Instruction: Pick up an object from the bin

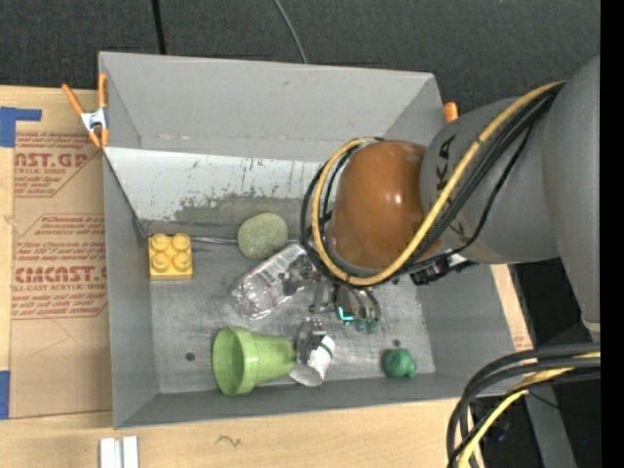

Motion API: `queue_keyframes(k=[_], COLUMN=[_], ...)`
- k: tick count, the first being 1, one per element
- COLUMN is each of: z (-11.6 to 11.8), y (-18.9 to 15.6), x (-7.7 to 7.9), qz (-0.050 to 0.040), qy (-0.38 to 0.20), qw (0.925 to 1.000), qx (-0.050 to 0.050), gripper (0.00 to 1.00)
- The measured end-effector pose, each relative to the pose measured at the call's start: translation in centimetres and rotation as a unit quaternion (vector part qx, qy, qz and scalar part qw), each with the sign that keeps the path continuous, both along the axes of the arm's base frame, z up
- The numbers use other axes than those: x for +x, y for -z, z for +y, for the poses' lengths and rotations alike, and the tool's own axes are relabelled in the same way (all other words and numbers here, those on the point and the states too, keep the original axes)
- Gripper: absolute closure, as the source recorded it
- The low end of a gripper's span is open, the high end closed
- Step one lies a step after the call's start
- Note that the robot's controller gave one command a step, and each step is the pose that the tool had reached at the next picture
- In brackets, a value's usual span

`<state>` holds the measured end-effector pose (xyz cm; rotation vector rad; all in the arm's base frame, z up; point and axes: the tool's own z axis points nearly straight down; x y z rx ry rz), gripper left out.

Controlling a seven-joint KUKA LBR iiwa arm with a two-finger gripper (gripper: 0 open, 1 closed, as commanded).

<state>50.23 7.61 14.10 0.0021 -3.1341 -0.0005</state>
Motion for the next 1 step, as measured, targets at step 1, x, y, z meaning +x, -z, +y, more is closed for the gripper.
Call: queue_keyframes(k=[1], z=[-0.01], y=[-0.20], x=[0.07], qz=[-0.0015], qy=[0.000], qw=[1.0000], qx=[0.000], gripper=[0.00])
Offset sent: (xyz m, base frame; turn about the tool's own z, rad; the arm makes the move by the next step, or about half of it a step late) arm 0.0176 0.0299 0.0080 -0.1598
